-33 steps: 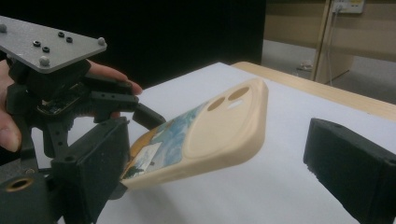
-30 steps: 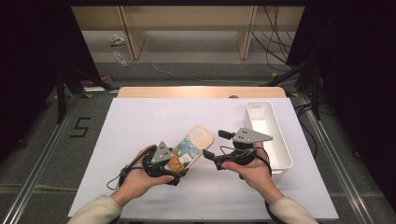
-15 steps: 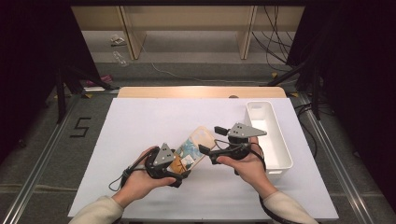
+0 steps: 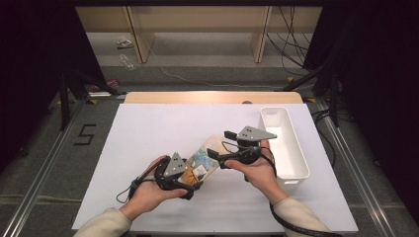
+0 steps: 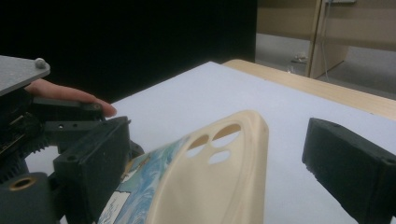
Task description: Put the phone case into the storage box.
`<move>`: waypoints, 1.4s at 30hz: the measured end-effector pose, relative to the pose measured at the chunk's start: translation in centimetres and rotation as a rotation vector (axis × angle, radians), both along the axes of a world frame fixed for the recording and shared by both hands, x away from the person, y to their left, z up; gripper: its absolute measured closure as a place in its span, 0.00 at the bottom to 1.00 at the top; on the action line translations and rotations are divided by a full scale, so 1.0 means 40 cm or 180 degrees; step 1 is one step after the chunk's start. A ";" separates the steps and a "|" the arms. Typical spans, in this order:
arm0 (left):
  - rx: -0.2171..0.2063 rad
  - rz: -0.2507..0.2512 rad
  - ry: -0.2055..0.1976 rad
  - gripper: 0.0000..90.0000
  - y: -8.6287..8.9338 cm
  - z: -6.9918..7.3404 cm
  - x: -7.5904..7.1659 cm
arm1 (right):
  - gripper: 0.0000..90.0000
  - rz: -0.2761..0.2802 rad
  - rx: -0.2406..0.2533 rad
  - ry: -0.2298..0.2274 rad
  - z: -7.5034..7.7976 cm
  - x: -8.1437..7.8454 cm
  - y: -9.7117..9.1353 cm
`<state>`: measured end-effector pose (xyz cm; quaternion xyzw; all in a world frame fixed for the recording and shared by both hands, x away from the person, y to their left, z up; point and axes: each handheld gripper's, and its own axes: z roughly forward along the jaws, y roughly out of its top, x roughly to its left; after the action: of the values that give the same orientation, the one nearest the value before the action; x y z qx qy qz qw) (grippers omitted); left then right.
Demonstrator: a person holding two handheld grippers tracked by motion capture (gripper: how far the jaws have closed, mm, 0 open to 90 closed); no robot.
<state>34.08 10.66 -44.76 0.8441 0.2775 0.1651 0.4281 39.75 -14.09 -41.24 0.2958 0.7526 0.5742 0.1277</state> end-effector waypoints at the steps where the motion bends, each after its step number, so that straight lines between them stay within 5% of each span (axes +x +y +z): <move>1: -0.0002 0.0000 0.0000 0.12 0.000 0.000 0.000 | 0.10 0.0000 -0.0004 0.0004 -0.001 0.002 0.001; 23: 0.0022 -0.0011 -0.0029 0.12 -0.003 0.000 -0.003 | 0.11 -0.0011 -0.0079 0.0165 -0.014 0.021 0.031; 42: 0.0029 -0.0018 -0.0034 0.13 -0.004 -0.001 -0.003 | 0.23 -0.0024 -0.0084 0.0260 -0.022 0.027 0.039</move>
<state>33.96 10.49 -44.81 0.8459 0.2720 0.1697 0.4262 40.85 -12.51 -42.11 0.3202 0.7636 0.5511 0.1030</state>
